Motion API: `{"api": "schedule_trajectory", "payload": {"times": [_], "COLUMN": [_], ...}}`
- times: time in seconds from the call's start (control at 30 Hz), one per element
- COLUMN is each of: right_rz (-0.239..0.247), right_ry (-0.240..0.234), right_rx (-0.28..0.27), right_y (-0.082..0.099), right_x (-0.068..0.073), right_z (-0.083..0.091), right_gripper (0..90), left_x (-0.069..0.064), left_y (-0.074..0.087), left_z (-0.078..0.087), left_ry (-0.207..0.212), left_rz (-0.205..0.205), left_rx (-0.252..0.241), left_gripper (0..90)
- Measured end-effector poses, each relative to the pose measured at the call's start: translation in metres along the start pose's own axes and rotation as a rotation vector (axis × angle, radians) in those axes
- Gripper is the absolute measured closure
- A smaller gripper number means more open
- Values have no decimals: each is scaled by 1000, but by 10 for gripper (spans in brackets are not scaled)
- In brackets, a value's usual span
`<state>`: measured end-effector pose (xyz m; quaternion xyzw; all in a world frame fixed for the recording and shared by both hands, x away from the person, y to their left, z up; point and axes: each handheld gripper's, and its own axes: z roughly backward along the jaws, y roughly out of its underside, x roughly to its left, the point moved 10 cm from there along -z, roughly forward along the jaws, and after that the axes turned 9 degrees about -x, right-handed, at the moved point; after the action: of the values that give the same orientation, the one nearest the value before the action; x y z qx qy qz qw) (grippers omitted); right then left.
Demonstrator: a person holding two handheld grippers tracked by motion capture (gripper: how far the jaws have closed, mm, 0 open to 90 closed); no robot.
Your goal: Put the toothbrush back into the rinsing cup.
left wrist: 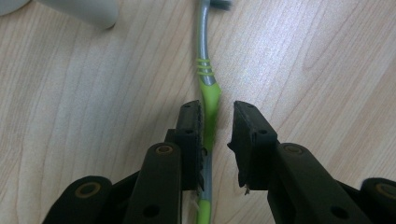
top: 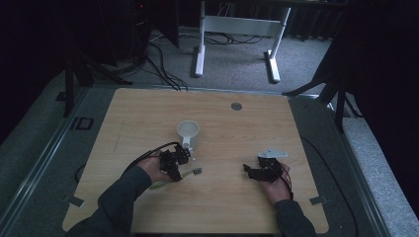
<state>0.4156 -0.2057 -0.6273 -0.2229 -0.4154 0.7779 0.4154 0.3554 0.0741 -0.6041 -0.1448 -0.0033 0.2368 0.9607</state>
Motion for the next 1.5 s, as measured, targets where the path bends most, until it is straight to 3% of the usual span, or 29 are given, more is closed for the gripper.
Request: {"api": "schedule_trajectory", "payload": {"times": [0.8,1.5], "right_rz": [0,1], "right_ry": [0,0], "right_rx": [0,0], "right_y": [0,0], "right_x": [0,0], "right_z": [0,0], "right_gripper": [274,273], "left_x": [2,3], "left_y": [2,0], "left_z": [-12,-9], "left_ry": [-4,-14], "left_rz": [-10,-23], "left_rx": [56,47], "left_gripper": [793,821]}}
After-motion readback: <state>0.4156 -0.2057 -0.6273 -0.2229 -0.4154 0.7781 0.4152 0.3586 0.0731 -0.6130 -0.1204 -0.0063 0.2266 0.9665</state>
